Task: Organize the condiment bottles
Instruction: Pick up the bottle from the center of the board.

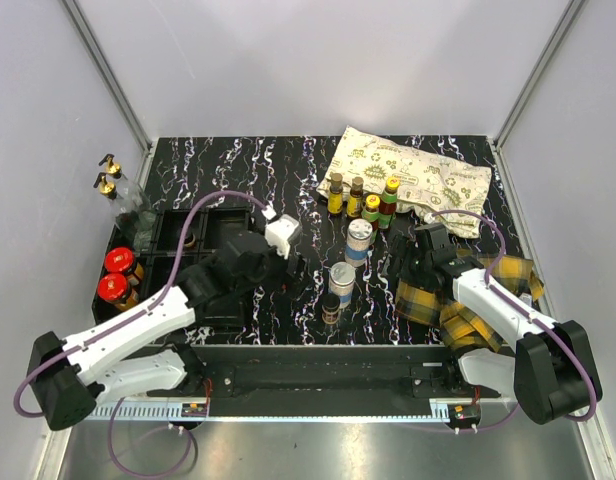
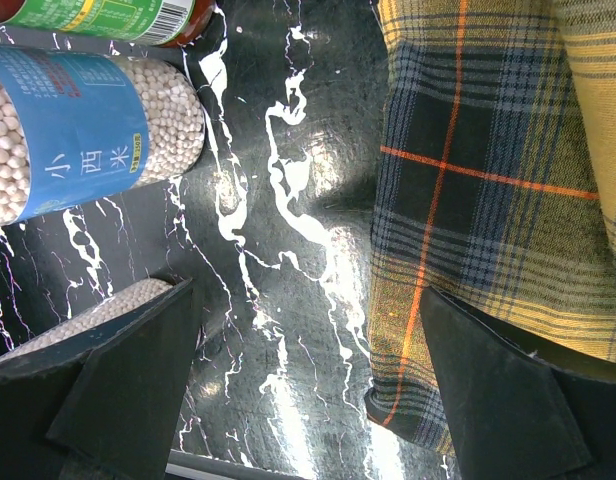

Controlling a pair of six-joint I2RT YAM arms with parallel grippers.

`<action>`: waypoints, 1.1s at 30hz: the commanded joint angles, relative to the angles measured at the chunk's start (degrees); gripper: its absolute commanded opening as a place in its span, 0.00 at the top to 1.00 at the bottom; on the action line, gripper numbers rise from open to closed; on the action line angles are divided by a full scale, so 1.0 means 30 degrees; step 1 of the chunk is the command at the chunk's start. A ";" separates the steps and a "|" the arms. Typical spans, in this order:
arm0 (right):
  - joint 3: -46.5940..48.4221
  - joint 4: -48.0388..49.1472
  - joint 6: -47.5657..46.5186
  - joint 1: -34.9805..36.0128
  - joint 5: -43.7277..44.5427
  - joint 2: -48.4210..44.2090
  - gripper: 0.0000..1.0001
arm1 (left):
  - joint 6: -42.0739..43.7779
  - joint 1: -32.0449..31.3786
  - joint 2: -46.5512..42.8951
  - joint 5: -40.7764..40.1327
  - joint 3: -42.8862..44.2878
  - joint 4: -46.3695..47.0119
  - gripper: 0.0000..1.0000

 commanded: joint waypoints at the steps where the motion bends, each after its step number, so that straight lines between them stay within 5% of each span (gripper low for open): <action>1: -0.0008 0.0510 0.0182 -0.0110 0.0190 -0.0295 0.00 | 0.1487 -0.1098 0.1039 0.1460 -0.0151 0.2086 0.08; 25: -0.0272 0.0569 0.0123 -0.0110 0.0043 -0.0354 0.00 | 0.1020 -0.4880 0.6166 -0.0530 -0.1120 0.6716 0.09; 33: -0.0360 0.0569 0.0094 -0.0081 0.0073 -0.0354 0.00 | 0.0756 -0.4996 0.6522 -0.1645 -0.1176 0.7447 0.21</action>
